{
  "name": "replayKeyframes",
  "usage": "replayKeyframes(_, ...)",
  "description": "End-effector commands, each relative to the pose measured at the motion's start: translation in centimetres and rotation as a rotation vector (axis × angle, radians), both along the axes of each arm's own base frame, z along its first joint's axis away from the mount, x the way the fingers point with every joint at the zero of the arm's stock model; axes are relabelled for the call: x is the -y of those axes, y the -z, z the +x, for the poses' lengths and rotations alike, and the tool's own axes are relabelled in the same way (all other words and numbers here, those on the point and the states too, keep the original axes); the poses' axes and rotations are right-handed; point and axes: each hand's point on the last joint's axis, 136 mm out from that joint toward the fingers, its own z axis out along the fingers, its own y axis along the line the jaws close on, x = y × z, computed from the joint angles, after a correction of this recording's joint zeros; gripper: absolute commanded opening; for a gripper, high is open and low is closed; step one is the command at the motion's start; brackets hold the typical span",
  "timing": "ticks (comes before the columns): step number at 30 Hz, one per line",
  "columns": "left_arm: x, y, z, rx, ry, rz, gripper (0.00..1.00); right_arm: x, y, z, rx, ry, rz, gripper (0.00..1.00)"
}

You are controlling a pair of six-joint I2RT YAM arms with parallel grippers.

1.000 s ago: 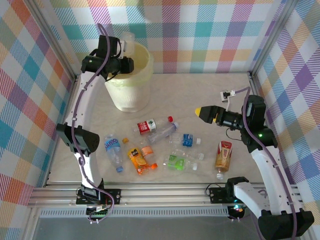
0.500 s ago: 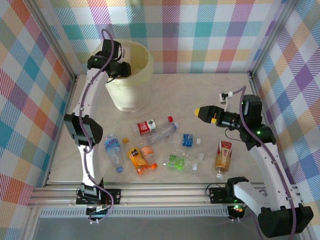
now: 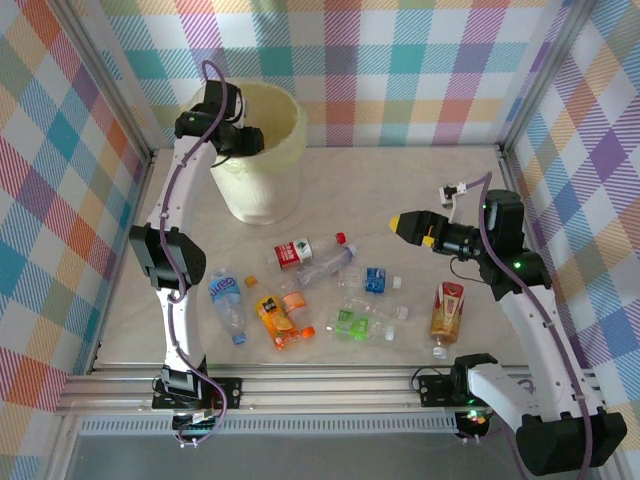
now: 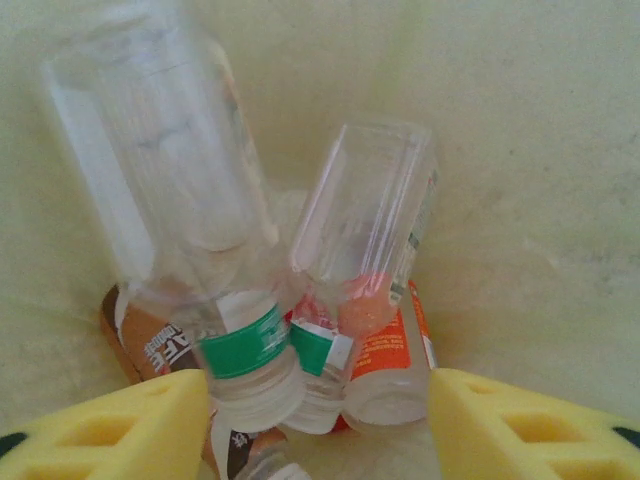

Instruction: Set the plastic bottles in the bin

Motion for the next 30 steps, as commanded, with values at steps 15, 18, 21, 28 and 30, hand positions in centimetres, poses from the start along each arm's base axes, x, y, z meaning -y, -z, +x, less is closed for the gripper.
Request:
replayKeyframes(15,2.1,-15.4,-5.7,0.360,0.131,-0.185,0.77,5.9,11.0,-1.0,-0.340,0.313,-0.325,1.00)
replayKeyframes(18,3.3,-16.4,-8.2,0.398,0.187,-0.218,0.83,7.6,12.7,-1.7,-0.395,0.372,-0.410,1.00)
replayKeyframes(21,5.2,-16.3,-11.0,0.412,0.266,-0.272,0.93,9.9,14.7,-2.2,-0.460,0.472,-0.513,1.00)
replayKeyframes(28,12.3,-14.3,-19.5,0.409,0.612,-0.459,1.00,13.7,17.9,-2.9,-0.547,0.627,-0.684,1.00)
replayKeyframes(30,14.2,-13.7,-22.1,0.401,0.714,-0.507,1.00,13.9,18.7,-3.0,-0.577,0.628,-0.713,1.00)
